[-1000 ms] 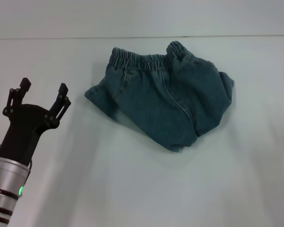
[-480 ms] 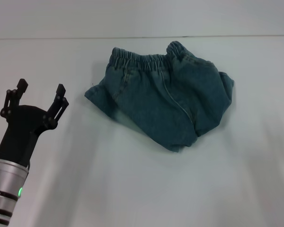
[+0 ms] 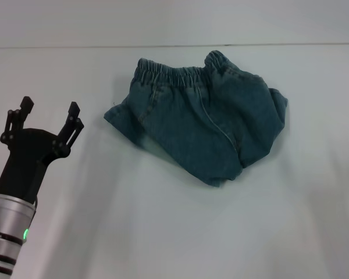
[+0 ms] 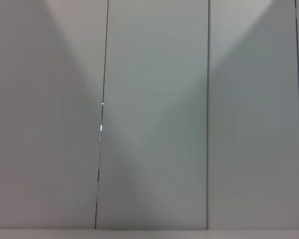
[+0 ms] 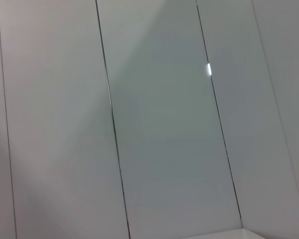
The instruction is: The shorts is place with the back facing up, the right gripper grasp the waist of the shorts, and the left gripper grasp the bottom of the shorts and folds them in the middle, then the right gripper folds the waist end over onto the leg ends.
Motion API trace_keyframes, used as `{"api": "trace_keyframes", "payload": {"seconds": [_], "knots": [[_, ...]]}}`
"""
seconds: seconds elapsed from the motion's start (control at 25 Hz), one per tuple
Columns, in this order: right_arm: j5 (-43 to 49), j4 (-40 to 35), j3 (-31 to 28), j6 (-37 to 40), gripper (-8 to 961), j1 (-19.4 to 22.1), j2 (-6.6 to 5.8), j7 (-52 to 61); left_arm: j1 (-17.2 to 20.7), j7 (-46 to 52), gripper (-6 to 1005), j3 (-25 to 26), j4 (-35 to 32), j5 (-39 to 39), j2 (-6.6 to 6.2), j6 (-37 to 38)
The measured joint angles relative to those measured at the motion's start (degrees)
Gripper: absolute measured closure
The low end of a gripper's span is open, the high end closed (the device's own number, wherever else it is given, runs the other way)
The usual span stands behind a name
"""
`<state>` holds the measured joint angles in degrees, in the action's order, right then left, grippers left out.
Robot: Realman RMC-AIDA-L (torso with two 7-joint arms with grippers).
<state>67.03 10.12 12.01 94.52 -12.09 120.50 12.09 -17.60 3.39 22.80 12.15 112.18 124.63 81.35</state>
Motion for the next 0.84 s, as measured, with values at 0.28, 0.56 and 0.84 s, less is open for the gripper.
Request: {"api": "trace_keyframes", "payload": {"seconds": [0.28,0.56,0.84], "knots": [[-0.1,0.6,-1.2,0.2,-3,0.4,0.0,0.0,-0.1,-0.1,99,2.3,0.3,0.0,0.0,-0.5],[0.0,2.7,-4.4,0.1,-3,0.9,0.0,0.0,-0.4,-0.5,99,4.7,0.7,0.0,0.0,-2.3],[0.3,2.7,-4.1,0.9,-3,1.7,0.0,0.5,-0.6,-0.4,99,7.2,1.5,0.0,0.0,-3.8]]}}
